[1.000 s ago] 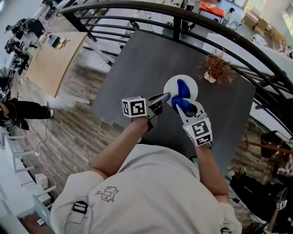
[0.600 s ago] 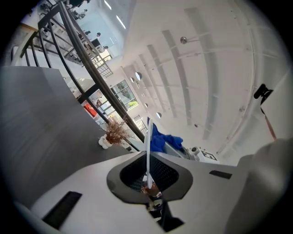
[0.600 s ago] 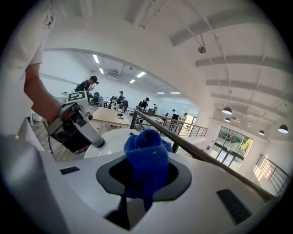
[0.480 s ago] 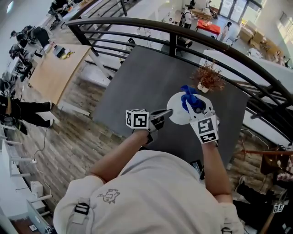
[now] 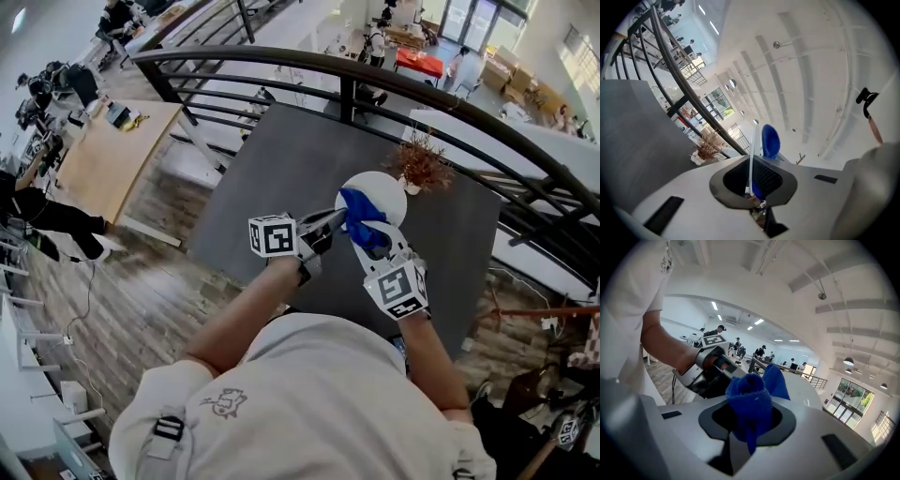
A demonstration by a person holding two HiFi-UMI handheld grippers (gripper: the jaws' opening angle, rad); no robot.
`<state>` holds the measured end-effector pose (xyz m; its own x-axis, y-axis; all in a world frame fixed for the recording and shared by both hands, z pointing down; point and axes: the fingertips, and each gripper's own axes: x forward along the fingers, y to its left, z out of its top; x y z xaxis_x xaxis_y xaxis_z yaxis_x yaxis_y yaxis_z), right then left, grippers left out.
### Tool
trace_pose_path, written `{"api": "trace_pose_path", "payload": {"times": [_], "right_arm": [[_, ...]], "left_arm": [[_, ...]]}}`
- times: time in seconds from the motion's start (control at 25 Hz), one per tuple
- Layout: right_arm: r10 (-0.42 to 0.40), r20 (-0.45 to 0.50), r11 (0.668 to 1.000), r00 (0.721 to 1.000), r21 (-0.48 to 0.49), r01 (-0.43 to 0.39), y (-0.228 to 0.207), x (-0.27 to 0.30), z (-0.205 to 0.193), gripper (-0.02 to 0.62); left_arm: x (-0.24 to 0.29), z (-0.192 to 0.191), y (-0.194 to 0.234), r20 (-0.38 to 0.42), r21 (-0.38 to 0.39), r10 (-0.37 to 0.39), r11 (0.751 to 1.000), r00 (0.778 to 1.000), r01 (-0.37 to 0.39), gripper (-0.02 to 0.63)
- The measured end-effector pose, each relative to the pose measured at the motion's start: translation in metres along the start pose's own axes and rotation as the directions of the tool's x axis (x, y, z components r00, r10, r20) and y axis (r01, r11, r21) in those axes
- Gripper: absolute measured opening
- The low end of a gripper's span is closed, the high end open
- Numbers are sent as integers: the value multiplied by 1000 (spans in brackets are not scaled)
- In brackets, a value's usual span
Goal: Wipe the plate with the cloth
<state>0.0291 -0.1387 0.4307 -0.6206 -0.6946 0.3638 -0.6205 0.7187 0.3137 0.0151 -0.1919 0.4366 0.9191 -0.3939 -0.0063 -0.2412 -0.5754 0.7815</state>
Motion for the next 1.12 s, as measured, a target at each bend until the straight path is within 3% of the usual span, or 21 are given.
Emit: {"api": "trace_pose_path", "payload": {"times": [0.12, 0.32, 0.52, 0.76, 0.88, 1.12], "right_arm": [[-21, -43, 1000, 999, 22, 22, -9, -6, -16, 89], [-137, -98, 989, 986, 50, 142, -60, -29, -36, 89], [-216, -89, 976, 972, -30, 214, -97, -36, -18, 89], [-138, -23, 987, 990, -85, 136, -64, -8, 26, 89], [-64, -1, 996, 998, -58, 63, -33, 0, 34, 89], [11, -29, 1000, 1000, -25, -11, -3, -1, 16, 87]], "left_arm": [[-10, 7, 7, -8, 23, 26, 999, 1000, -26, 20], [-12, -3, 2, -52, 29, 22, 999, 998, -21, 23], [6, -35, -14, -135, 41, -13, 999, 991, 19, 25], [13, -37, -22, -142, 12, -54, 998, 988, 56, 23], [10, -21, -25, -81, -41, -71, 997, 994, 68, 23], [-10, 18, -7, 30, 6, -7, 1000, 1000, 7, 20]]}}
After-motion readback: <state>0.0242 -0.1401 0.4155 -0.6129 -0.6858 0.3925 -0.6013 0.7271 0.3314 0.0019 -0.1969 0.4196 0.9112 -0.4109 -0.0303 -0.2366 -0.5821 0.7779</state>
